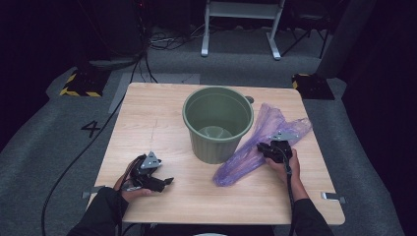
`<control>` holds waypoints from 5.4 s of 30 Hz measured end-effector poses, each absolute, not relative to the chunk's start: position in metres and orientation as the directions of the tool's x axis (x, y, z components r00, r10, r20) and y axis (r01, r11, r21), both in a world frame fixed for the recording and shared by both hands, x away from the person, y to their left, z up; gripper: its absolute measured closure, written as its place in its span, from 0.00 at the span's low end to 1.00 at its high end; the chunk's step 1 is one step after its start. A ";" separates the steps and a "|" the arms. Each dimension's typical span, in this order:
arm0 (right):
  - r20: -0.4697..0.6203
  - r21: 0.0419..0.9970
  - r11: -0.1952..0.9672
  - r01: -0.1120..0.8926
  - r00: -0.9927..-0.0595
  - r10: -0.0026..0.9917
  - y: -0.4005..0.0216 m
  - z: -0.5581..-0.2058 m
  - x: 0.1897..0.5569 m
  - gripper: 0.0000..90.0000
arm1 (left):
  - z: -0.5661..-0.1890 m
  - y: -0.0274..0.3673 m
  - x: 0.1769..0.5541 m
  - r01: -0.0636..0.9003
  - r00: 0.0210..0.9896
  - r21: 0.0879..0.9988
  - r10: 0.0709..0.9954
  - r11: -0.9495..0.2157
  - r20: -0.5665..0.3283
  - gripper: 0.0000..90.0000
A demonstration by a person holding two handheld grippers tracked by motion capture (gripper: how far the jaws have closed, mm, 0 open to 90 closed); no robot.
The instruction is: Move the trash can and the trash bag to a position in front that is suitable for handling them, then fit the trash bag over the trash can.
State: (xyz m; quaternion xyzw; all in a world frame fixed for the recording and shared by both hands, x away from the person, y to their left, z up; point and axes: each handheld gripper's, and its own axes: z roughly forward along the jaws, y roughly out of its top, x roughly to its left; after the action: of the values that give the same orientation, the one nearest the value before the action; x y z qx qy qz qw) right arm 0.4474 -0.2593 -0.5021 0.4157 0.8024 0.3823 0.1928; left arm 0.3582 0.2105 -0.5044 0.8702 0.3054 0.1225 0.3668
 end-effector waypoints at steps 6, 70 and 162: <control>0.051 0.778 0.347 0.524 -0.602 0.797 -0.264 -0.502 0.444 1.00 | -0.504 0.210 0.358 0.441 0.785 0.713 0.620 -0.546 -0.011 0.16; 0.010 0.849 0.356 0.391 -0.685 0.728 -0.255 -0.484 0.428 1.00 | -0.504 0.211 0.359 0.433 0.793 0.712 0.609 -0.553 -0.010 0.16; -0.208 0.974 0.218 -0.063 -0.637 0.743 -0.278 -0.275 0.400 1.00 | -0.439 0.206 0.339 0.273 0.811 0.827 0.579 -0.491 0.076 0.18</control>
State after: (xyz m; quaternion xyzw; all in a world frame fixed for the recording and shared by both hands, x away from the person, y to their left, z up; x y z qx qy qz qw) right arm 0.4004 -0.2782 -0.2747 0.2436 0.6976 0.5759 0.3498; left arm 0.3387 0.2063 -0.4386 0.8455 0.2520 0.1755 0.4369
